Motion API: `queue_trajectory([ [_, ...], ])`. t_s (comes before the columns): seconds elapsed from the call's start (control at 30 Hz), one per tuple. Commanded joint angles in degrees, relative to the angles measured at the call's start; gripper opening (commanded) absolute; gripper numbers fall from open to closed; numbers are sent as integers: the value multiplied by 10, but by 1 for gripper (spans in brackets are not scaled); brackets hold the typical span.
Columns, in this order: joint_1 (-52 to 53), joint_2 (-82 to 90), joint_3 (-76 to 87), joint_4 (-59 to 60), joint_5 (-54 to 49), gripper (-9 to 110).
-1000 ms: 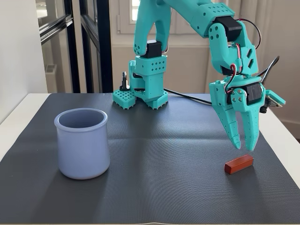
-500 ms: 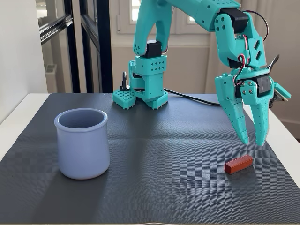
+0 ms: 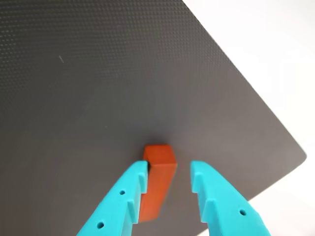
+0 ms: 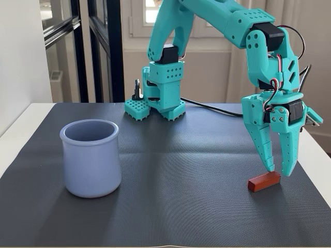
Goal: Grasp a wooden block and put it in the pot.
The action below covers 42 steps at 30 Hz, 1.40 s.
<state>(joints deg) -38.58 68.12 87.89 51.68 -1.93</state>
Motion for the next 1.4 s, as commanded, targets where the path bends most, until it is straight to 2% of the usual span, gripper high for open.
queue_trajectory([
  [0.0, 8, 6, -23, -6, 4, 10],
  [0.57, 32, 8, -9, 44, -3, 10],
  [0.97, 34, 6, -16, 25, 5, 10],
  [1.23, 54, 4, -24, 21, 66, 10],
  [1.37, 65, 4, -18, 49, 63, 10],
])
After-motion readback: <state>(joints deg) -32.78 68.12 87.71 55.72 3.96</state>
